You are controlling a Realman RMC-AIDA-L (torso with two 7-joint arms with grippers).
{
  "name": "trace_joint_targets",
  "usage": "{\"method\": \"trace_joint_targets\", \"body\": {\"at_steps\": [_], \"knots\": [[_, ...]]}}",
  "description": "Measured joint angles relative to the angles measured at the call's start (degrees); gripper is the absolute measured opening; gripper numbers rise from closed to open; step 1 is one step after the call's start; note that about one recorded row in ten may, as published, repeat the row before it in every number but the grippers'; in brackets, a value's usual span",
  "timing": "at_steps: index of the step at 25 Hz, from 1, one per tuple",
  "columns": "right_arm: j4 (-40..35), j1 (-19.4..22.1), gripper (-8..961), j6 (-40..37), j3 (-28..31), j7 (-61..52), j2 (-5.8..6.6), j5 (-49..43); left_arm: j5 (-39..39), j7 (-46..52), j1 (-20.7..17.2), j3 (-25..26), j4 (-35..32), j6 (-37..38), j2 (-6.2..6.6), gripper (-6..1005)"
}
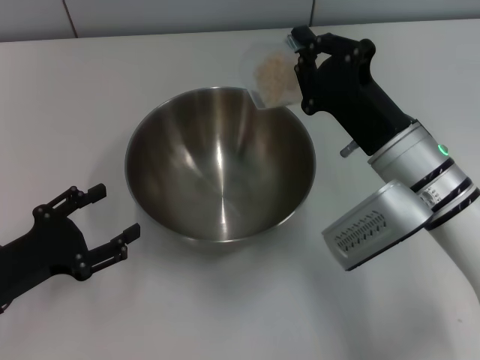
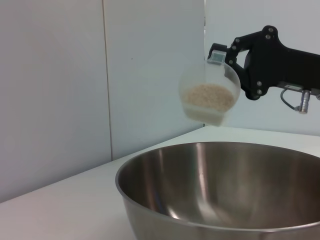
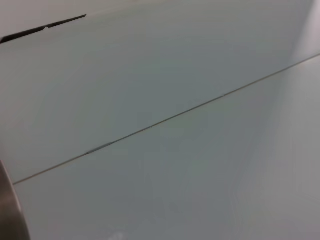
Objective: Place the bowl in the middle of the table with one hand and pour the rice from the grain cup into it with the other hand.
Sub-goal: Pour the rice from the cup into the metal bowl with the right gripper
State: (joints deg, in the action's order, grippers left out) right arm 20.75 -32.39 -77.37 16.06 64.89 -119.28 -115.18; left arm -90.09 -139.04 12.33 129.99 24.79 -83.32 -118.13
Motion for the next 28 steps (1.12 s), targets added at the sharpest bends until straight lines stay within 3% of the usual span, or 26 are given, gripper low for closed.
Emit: {"method": "trace_joint_targets", "body": {"at_steps": [28], "knots": [[5.3, 1.1, 36, 0.0, -0.9, 30.1, -0.3, -1.7, 0.0, 0.0, -0.4, 0.3, 0.1, -0.3, 0.09, 829]]}}
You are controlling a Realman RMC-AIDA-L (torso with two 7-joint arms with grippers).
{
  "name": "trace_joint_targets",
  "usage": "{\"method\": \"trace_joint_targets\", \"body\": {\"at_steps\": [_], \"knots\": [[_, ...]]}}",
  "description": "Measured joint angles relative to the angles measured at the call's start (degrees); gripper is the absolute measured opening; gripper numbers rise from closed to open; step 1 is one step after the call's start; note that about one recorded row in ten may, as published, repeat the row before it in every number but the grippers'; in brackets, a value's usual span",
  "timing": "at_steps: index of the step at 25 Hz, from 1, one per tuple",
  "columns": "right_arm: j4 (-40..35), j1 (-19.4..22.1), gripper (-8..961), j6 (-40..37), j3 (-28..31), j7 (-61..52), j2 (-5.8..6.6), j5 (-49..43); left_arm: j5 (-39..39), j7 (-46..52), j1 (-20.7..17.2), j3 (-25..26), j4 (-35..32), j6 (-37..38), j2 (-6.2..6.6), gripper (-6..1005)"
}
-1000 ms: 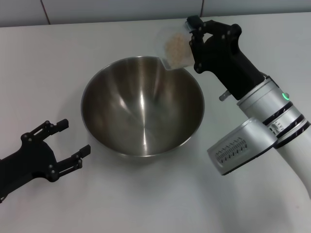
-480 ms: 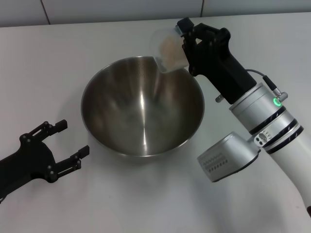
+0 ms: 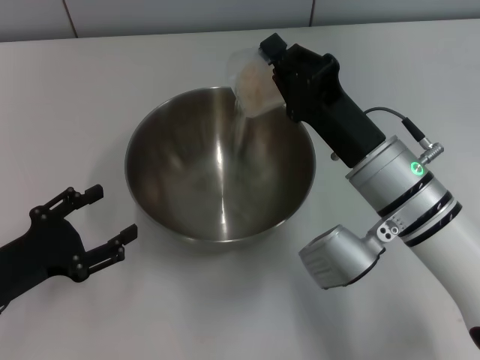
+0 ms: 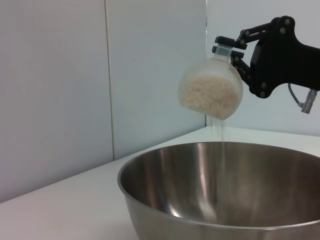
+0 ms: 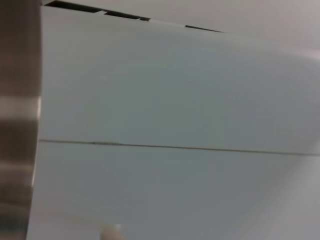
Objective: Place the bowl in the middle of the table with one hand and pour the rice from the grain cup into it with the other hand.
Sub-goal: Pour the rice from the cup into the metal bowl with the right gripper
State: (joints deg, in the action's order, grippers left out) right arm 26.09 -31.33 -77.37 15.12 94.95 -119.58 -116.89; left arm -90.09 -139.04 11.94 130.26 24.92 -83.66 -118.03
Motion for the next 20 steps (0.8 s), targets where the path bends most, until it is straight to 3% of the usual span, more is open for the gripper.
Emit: {"method": "trace_joint_targets", "body": {"at_steps": [12, 20], "knots": [[3.7, 1.0, 36, 0.5, -0.6, 20.9, -0.13, 0.0, 0.0, 0.1, 0.5, 0.0, 0.0, 0.0, -0.06, 829], [5.0, 1.0, 35, 0.6, -0.9, 26.0, -0.13, -0.3, 0.0, 0.1, 0.5, -0.1, 0.0, 0.0, -0.09, 829]]}}
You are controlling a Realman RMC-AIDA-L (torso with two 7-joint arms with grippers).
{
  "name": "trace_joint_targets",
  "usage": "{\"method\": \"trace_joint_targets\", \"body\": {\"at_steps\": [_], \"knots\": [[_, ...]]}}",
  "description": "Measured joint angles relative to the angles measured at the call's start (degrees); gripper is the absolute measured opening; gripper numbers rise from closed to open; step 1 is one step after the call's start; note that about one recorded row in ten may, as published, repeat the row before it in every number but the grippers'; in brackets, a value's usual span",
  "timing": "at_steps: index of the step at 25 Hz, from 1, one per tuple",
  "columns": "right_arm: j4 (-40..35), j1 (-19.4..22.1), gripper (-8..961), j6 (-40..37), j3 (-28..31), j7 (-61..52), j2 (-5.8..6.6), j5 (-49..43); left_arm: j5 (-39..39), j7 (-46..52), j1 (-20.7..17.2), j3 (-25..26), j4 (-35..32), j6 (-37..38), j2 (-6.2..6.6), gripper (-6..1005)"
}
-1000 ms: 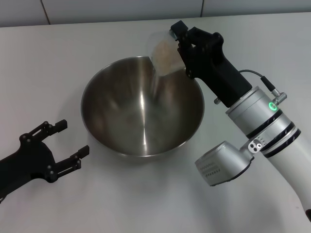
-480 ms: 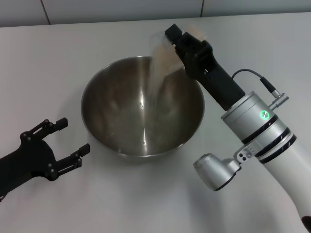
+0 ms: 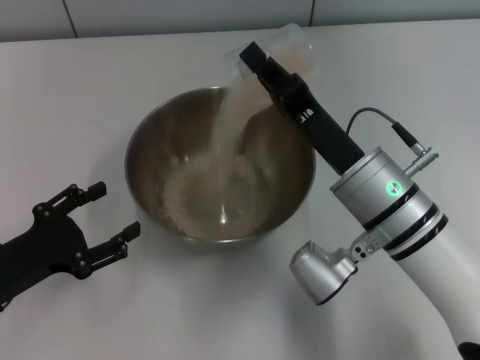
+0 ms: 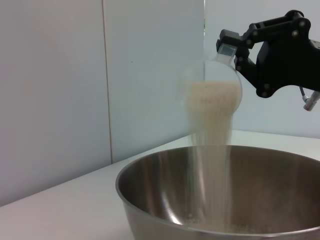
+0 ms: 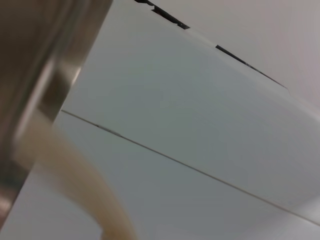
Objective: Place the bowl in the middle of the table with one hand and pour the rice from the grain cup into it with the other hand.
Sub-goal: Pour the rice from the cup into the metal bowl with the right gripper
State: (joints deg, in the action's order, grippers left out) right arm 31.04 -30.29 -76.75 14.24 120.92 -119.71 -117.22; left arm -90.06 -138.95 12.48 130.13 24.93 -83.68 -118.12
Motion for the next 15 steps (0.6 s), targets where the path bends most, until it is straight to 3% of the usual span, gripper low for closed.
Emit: {"method": "trace_joint_targets", "body": {"at_steps": [15], "knots": [[0.7, -0.4, 34, 2.0, -1.5, 23.4, -0.03, -2.7, 0.1, 0.1, 0.0, -0.1, 0.1, -0.1, 0.0, 829]]}}
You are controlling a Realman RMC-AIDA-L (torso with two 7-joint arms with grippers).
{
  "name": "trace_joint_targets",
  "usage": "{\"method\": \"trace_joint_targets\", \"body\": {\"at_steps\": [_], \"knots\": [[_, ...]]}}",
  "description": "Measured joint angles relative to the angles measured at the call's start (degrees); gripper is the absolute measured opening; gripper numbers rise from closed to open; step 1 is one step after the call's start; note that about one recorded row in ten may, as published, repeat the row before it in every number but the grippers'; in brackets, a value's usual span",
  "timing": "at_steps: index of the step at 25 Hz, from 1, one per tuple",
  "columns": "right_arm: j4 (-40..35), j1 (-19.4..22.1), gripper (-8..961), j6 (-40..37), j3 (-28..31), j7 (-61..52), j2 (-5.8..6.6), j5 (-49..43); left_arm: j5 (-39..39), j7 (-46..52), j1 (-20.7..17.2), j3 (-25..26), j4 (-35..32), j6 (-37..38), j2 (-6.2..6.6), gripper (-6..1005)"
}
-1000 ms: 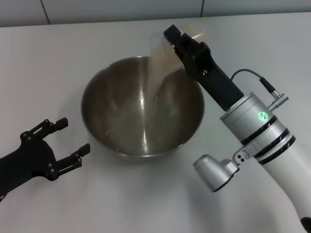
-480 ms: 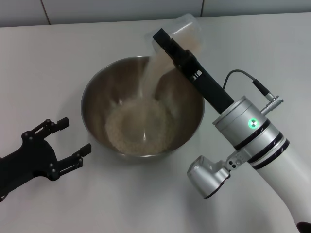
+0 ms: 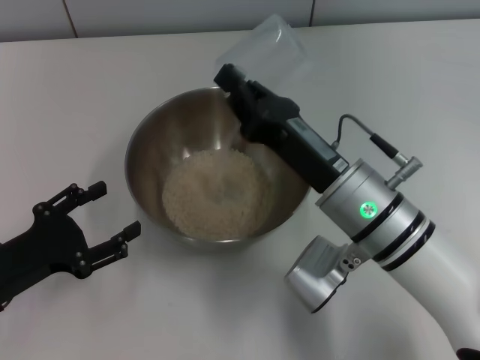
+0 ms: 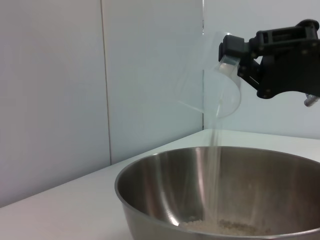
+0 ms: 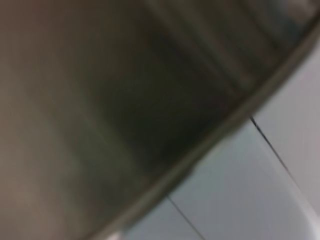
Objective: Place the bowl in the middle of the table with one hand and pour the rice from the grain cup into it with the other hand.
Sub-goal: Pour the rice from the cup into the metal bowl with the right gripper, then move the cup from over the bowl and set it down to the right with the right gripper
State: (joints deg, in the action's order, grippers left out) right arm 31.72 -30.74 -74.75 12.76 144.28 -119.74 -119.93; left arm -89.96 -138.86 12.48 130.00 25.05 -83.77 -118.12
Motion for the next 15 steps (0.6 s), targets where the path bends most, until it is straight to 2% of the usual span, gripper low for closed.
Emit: {"method": "trace_joint_targets", "body": {"at_steps": [5, 8, 12, 13, 15], "knots": [[0.1, -0.2, 34, 2.2, -0.4, 1.5, -0.03, -0.7, 0.0, 0.0, -0.1, 0.0, 0.0, 0.0, 0.0, 829], [1.8, 0.1, 33, 2.3, 0.3, -1.3, -0.04, -0.4, 0.2, 0.0, -0.2, -0.1, 0.0, 0.0, 0.0, 829], [11.6, 3.0, 33, 2.7, 4.6, -20.2, -0.06, 3.7, 0.3, 0.0, -0.3, 0.0, 0.0, 0.0, 0.0, 829], [14.5, 4.7, 33, 2.7, 5.8, -28.8, -0.06, 4.3, 0.3, 0.0, -0.3, 0.1, 0.0, -0.1, -0.05, 829], [15.6, 5.7, 34, 2.8, 6.3, -33.2, -0.06, 4.4, 0.3, -0.1, -0.3, 0.2, 0.0, -0.1, -0.06, 829]]}}
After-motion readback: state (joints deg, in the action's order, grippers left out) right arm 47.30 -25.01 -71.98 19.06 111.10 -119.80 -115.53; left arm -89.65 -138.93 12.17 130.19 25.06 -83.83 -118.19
